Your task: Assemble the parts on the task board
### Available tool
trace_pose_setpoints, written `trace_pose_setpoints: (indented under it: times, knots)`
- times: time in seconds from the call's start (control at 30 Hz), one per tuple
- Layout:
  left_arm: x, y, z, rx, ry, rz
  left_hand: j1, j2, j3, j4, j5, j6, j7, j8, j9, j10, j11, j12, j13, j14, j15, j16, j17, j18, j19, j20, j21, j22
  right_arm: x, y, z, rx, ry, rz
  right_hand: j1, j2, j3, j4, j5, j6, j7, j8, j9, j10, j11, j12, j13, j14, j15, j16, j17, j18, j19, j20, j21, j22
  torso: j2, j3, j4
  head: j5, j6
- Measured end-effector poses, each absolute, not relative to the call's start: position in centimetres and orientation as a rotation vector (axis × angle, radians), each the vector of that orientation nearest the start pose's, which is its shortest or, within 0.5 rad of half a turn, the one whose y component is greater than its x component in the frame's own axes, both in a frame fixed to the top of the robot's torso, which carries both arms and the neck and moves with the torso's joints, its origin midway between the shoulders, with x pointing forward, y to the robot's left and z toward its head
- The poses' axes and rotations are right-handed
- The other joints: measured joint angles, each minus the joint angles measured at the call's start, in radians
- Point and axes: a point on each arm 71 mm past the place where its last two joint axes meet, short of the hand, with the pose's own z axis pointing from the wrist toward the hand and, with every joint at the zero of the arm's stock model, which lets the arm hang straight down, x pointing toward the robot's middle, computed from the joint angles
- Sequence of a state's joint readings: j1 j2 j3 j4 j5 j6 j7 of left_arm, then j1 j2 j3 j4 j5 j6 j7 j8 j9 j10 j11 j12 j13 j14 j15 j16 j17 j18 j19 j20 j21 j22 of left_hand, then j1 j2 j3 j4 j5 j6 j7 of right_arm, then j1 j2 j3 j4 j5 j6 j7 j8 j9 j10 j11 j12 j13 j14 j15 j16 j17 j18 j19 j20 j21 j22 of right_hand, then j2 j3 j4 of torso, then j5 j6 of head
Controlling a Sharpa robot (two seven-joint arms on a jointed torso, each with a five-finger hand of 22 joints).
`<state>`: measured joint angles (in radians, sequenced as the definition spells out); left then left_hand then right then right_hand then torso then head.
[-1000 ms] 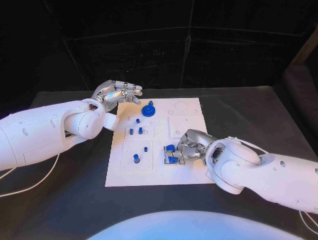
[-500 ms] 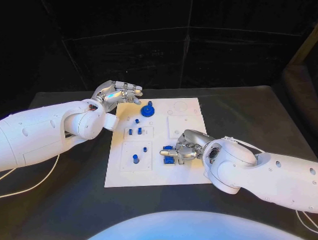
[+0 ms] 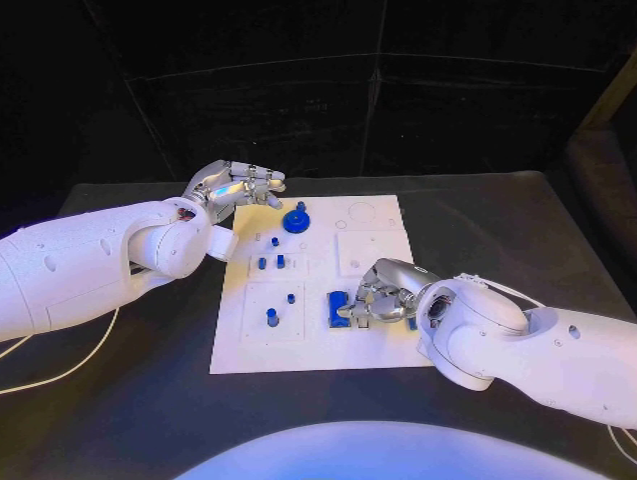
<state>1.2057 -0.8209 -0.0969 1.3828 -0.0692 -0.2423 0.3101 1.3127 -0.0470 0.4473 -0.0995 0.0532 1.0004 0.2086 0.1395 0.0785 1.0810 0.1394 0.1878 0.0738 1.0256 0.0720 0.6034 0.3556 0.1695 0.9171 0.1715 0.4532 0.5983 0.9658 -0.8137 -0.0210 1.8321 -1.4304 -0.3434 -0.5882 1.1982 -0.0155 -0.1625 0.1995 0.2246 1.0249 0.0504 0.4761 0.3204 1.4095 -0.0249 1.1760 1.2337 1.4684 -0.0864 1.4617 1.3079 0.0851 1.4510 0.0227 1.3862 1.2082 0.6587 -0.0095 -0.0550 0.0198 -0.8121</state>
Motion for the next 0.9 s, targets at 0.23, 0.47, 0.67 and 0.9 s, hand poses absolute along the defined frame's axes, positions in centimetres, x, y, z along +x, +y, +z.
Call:
trace_pose_setpoints:
  times: [0.23, 0.47, 0.67, 0.9]
  knots:
    - [50.64, 23.82, -20.92, -1.104, 1.545, -1.402, 0.0, 0.0, 0.0, 0.0, 0.0, 0.0, 0.0, 0.0, 0.0, 0.0, 0.0, 0.0, 0.0, 0.0, 0.0, 0.0, 0.0, 0.0, 0.0, 0.0, 0.0, 0.0, 37.47, -13.05, -25.05, 0.115, 1.981, 0.652, 0.008, -0.004, -0.004, -0.004, 0.0, -0.007, 0.0, 0.0, 0.0, 0.0, 0.0, 0.0, 0.0, 0.0, 0.0, 0.0, 0.0, 0.0, 0.0, 0.0, 0.0, 0.0, 0.0, 0.0002, -0.0003, -0.003, -0.002]
    - [50.66, 23.79, -20.93, -1.103, 1.545, -1.402, 0.0, 0.0, 0.0, 0.0, 0.0, 0.0, 0.0, 0.0, 0.0, 0.0, 0.0, 0.0, 0.0, 0.0, 0.0, 0.0, 0.0, 0.0, 0.0, 0.0, 0.0, 0.0, 37.46, -13.08, -25.01, 0.112, 1.977, 0.686, 0.008, -0.004, -0.009, 0.002, 0.0, -0.007, 0.0, 0.0, 0.002, 0.0, 0.0, 0.0, 0.006, 0.0, 0.0, 0.0, 0.0, 0.0, 0.0, 0.0, 0.004, 0.007, 0.0, -0.0006, 0.0012, -0.005, -0.001]
    - [50.68, 23.82, -20.93, -1.104, 1.545, -1.401, 0.0, 0.0, 0.0, 0.0, 0.0, 0.0, 0.0, 0.0, 0.0, 0.0, 0.0, 0.0, 0.0, 0.0, 0.0, 0.0, 0.0, 0.0, 0.0, 0.0, 0.0, 0.0, 37.58, -13.1, -25.18, 0.112, 1.987, 0.693, 0.021, 0.009, -0.014, -0.003, 0.0, -0.007, 0.0, 0.0, 0.003, 0.0, 0.0, 0.0, 0.01, 0.0, 0.0, 0.0, 0.0, 0.0, 0.0, 0.0, 0.004, 0.012, 0.0, -0.0013, 0.0021, -0.005, -0.004]
    - [50.68, 23.82, -20.94, -1.104, 1.545, -1.401, 0.0, 0.0, 0.0, 0.0, 0.0, 0.0, 0.0, 0.0, 0.0, 0.0, 0.0, 0.0, 0.0, 0.0, 0.0, 0.0, 0.0, 0.0, 0.0, 0.0, 0.0, 0.0, 37.86, -12.9, -25.48, 0.106, 2.001, 0.683, 0.066, 0.038, -0.007, -0.02, 0.0, -0.007, 0.0, 0.0, 0.005, 0.0, 0.0, 0.0, 0.012, 0.0, 0.0, 0.0, 0.0, 0.0, 0.0, 0.0, 0.008, 0.016, 0.0, -0.0018, 0.0029, -0.004, -0.006]
